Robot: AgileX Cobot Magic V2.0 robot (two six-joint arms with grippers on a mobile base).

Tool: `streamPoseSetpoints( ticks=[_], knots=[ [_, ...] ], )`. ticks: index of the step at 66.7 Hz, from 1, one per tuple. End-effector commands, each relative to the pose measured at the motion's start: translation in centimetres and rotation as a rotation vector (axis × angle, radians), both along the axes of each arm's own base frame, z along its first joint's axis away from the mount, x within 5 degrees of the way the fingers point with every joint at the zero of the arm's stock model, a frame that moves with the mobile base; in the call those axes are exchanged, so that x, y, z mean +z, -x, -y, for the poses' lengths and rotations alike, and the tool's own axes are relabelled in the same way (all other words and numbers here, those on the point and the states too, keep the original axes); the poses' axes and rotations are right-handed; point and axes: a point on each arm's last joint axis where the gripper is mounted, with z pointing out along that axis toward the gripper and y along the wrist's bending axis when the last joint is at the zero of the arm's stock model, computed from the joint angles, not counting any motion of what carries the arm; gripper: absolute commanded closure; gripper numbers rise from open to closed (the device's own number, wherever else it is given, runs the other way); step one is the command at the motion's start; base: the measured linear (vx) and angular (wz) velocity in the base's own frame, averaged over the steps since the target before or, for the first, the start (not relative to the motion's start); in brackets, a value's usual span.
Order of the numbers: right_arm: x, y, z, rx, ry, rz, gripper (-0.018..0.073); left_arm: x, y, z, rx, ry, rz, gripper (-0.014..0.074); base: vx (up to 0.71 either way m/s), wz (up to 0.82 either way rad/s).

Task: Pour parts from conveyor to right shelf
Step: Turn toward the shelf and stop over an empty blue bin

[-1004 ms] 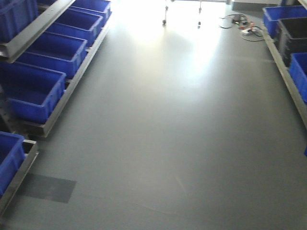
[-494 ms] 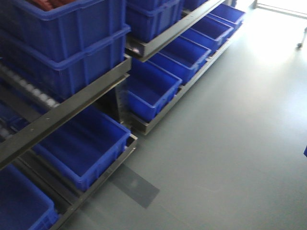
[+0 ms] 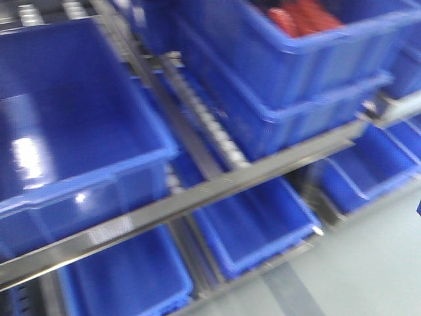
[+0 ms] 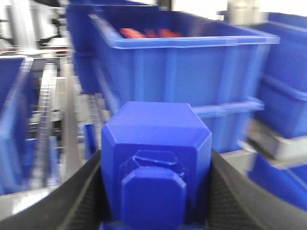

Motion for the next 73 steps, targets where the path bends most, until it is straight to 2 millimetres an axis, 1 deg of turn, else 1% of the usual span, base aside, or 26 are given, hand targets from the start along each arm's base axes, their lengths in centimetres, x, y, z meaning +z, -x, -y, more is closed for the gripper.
streamPoseSetpoints(
  ticks=[1, 22, 37, 50, 73],
  knots=[
    [1.57, 0.12, -0.01, 0.001, 0.002, 0.096, 0.0564, -0.14, 0.03, 0.05, -0.009, 0.018, 0.062, 0.0603, 0.18, 0.79],
    [1.58, 0.12, -0.01, 0.001, 0.002, 0.096, 0.0564, -0.14, 0.03, 0.05, -0.009, 0.018, 0.062, 0.0603, 0.17, 0.77],
    [1.58, 0.12, -0.01, 0.001, 0.002, 0.096, 0.0564, -0.14, 0.03, 0.05, -0.009, 0.018, 0.062, 0.0603, 0.15, 0.54],
    [1.58, 0.12, -0.01, 0.001, 0.002, 0.096, 0.0564, -0.14, 0.03, 0.05, -0.009, 0.018, 0.062, 0.0603, 0.17, 0.23],
    [1.58, 0.12, -0.01, 0.001, 0.002, 0.096, 0.0564, -0.14, 0.03, 0.05, -0.009, 0.018, 0.062, 0.0603, 0.21, 0.03]
  ],
)
